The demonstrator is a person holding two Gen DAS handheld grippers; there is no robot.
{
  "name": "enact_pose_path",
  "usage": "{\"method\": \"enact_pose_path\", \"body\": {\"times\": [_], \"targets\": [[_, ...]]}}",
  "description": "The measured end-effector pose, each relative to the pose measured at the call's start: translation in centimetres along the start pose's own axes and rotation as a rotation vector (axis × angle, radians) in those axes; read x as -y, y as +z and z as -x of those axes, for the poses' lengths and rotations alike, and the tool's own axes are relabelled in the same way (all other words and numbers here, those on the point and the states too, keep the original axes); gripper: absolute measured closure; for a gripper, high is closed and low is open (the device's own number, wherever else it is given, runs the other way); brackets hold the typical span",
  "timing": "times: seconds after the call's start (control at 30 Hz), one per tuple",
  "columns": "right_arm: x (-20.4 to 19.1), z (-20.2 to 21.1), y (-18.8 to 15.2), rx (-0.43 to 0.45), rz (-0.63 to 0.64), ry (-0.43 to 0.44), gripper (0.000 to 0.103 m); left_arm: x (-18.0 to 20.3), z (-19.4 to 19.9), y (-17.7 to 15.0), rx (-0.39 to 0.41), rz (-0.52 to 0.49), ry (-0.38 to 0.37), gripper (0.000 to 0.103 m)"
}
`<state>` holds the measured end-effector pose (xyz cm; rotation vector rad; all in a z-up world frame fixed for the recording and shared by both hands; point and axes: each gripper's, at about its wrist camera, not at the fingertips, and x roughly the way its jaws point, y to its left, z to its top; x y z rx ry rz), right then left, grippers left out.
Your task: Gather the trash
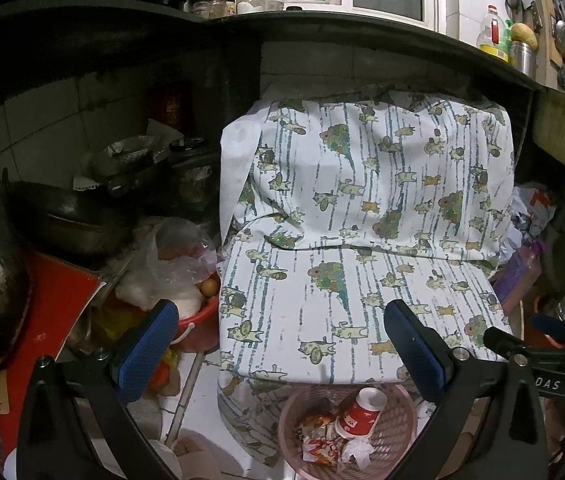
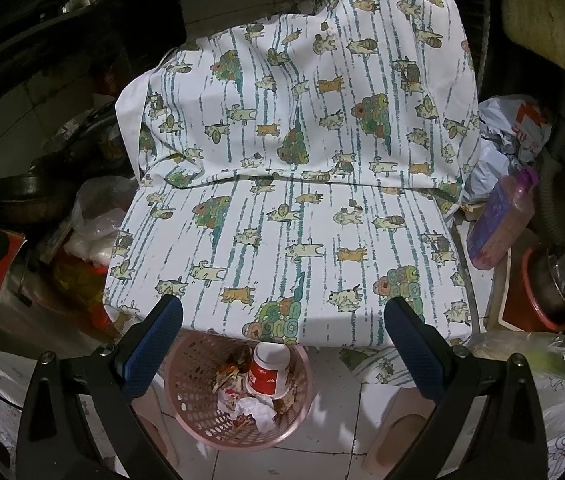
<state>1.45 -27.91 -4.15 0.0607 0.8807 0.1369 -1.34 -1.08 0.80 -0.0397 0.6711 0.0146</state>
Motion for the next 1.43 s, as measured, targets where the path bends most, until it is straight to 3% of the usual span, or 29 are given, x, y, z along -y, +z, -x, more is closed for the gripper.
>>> {"method": "enact_pose_path", "body": {"times": [0.53, 1.07, 1.43], "targets": [[-0.5, -0.2, -0.1, -0.003, 0.008, 0.001, 0.003, 0.3, 0.1, 0.2, 0.009, -0.013, 0.020, 0.000], [-0.3, -0.2, 0.0, -0.007, 0.010, 0.008, 0.003, 0.0, -0.4, 0.2, -0.012, 0.013, -0.009, 0.000], [0.1, -1.0, -0.4, -0.015, -0.020, -0.033, 0.003, 0.8, -0.6, 0.0, 0.011, -0.010, 0.036, 0.000]]}}
